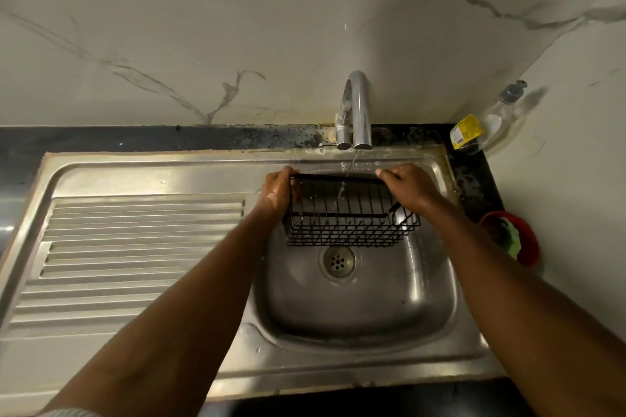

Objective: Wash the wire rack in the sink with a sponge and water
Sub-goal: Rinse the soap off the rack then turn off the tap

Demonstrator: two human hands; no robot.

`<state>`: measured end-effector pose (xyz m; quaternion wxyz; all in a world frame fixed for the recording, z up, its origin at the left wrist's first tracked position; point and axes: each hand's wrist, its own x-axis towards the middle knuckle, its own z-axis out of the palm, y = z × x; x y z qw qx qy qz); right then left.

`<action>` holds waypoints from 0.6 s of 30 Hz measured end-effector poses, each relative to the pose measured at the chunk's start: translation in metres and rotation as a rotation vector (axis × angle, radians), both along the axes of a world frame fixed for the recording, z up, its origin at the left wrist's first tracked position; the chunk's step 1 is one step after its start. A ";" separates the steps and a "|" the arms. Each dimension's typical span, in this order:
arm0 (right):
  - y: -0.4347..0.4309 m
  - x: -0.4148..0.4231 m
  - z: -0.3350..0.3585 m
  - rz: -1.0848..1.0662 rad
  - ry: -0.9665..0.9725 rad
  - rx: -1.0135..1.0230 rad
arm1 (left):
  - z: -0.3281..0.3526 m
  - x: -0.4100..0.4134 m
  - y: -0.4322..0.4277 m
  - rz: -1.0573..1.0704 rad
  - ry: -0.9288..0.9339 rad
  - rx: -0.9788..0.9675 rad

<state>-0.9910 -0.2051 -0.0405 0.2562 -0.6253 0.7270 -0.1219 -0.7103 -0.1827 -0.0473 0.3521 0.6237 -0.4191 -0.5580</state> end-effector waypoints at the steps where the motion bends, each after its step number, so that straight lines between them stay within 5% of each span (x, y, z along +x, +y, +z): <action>1: 0.000 0.006 -0.001 0.023 -0.006 -0.001 | 0.002 -0.003 0.000 0.078 0.020 0.017; 4: 0.000 0.024 0.006 0.093 0.043 -0.003 | 0.003 -0.008 -0.004 0.231 0.053 0.054; 9: 0.012 0.102 0.024 0.275 -0.038 -0.069 | 0.007 -0.028 -0.015 0.119 -0.147 0.042; 14: 0.004 0.121 0.026 0.023 -0.270 -0.093 | 0.023 -0.037 -0.024 -0.006 -0.219 -0.055; 18: -0.005 0.083 0.025 -0.316 -0.663 0.004 | 0.020 -0.019 -0.035 -0.153 -0.319 -0.004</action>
